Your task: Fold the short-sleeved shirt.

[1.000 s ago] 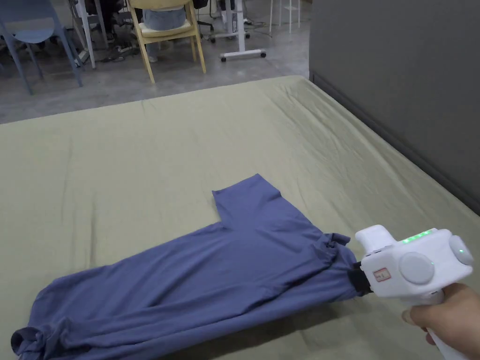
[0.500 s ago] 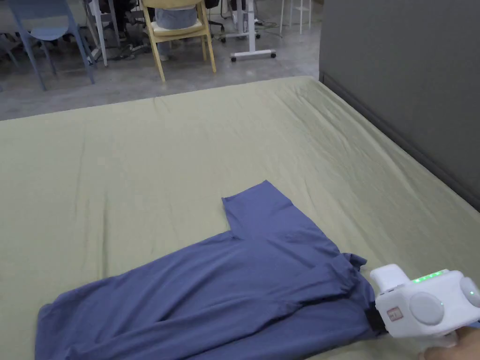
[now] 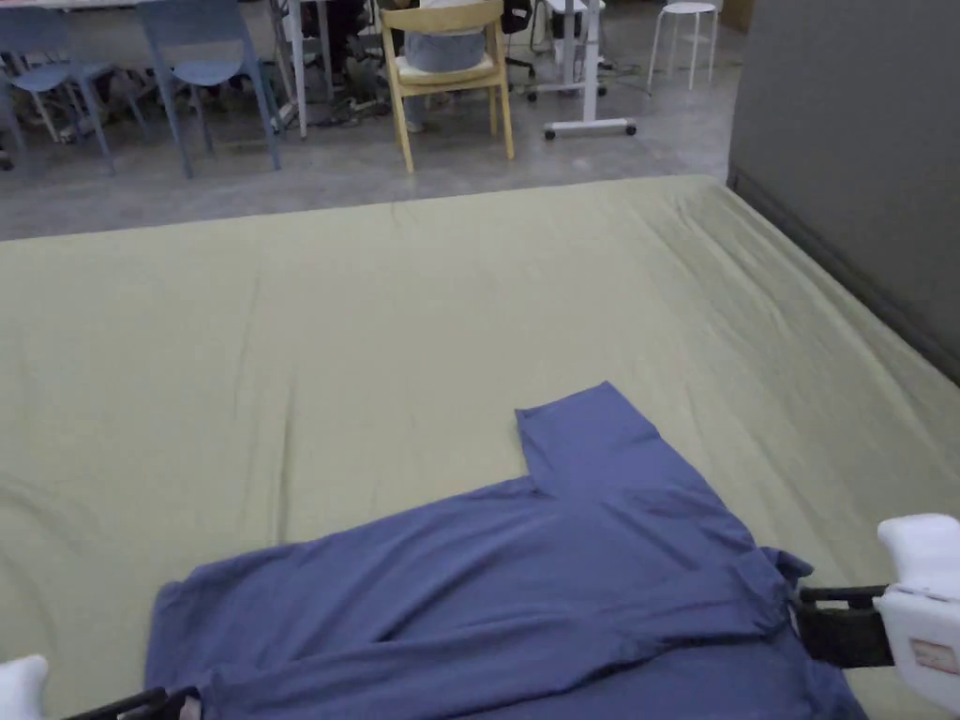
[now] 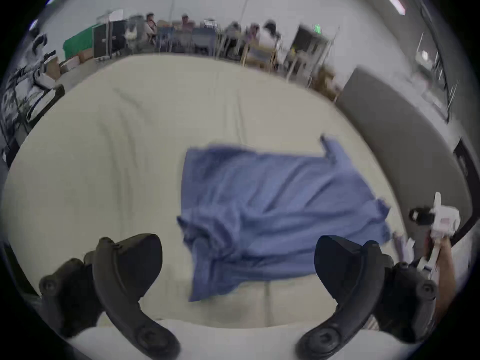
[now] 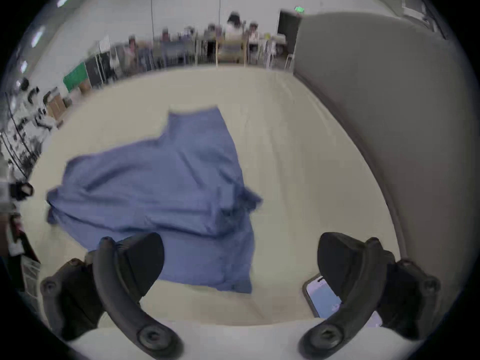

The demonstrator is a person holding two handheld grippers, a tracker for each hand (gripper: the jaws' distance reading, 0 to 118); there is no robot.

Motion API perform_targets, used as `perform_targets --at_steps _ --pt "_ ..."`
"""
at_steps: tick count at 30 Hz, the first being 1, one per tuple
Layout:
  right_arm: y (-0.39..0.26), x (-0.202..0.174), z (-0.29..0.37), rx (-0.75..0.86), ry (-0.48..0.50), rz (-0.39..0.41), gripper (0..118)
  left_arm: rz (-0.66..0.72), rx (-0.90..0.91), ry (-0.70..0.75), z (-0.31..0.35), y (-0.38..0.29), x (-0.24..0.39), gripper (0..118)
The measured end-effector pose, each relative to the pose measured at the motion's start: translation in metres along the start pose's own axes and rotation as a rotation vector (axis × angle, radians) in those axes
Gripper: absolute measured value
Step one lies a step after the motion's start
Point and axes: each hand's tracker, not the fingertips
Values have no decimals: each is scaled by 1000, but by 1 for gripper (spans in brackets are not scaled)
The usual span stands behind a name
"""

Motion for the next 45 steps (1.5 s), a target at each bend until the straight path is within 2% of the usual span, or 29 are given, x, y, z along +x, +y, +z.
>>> perform_targets --at_steps 2,4,5,6,7,8,10,12,13,14,15,18,19,22,26,28,29,30,31,32,35,37,38,39,40,41,42,44,45 --pt "3 -2 10 55 54 -30 118 53 28 0 20 -3 33 118" --pt "2 -12 15 84 58 -53 118 71 -75 -61 24 -11 56 118" --pt "0 -25 19 71 62 -53 109 71 -111 -68 23 -19 65 116" --pt "-4 -34 18 53 81 -48 74 57 -129 -57 -6 -25 30 101" --pt "-10 -45 15 44 92 -38 6 11 -139 -28 -15 -32 29 59" --pt "-15 -55 9 16 107 -15 2 -10 -160 -9 -21 -39 30 0" --pt "-36 -61 -12 -47 211 -17 2 -38 -214 37 -35 -52 41 0" --pt "-48 -66 -21 -86 293 -46 2 73 -267 -88 -49 -49 40 0" --pt "-48 -71 -12 -66 289 -25 2 90 -249 -82 -56 -40 35 0" --pt "-51 -73 -13 -68 290 -7 2 93 -209 -45 -57 -26 28 9" --pt "-55 -73 -13 -73 292 10 2 -53 -82 102 -62 -2 12 55" --pt "-55 -73 -10 -88 304 16 2 -140 -50 224 -104 49 -7 111" --pt "-57 -71 -10 -92 308 4 2 -100 -17 175 -123 62 -15 118" --pt "-59 -61 -8 -105 313 -47 2 -82 -161 244 -171 88 -38 118" --pt "-64 -56 -4 -133 294 -84 2 -183 -312 341 -225 80 -49 116" --pt "-66 -53 -5 -145 276 -89 2 -184 -373 320 -234 73 -46 97" --pt "-64 -41 -14 -154 267 -85 2 -166 -284 341 -227 77 -42 78" --pt "-60 -37 -17 -159 251 -79 2 -150 -168 293 -211 94 -36 12" --pt "-52 -34 -22 -154 232 -75 2 -107 -142 222 -206 96 -29 0" --pt "-41 -29 -29 -151 236 -78 2 -113 -106 184 -196 101 -19 0" --pt "8 -17 -66 -115 237 -66 2 -162 -165 218 -169 113 13 0" --pt "49 -10 -102 -98 235 -61 4 -196 -130 208 -156 113 20 0" --pt "65 -8 -119 -98 238 -67 44 -194 -145 211 -157 124 18 0" --pt "82 -5 -140 -110 242 -74 99 -186 -145 216 -155 125 18 0" --pt "96 -4 -163 -162 230 -79 118 -158 -158 214 -153 123 17 0" --pt "109 -6 -187 -213 182 -75 113 -119 -166 197 -150 120 16 0" --pt "121 3 -196 -145 128 -60 115 -106 -169 196 -155 125 11 0" --pt "132 8 -229 -212 121 -51 118 -119 -154 216 -151 121 13 0" --pt "130 -5 -257 -272 77 -42 118 -112 -162 219 -148 118 15 0"
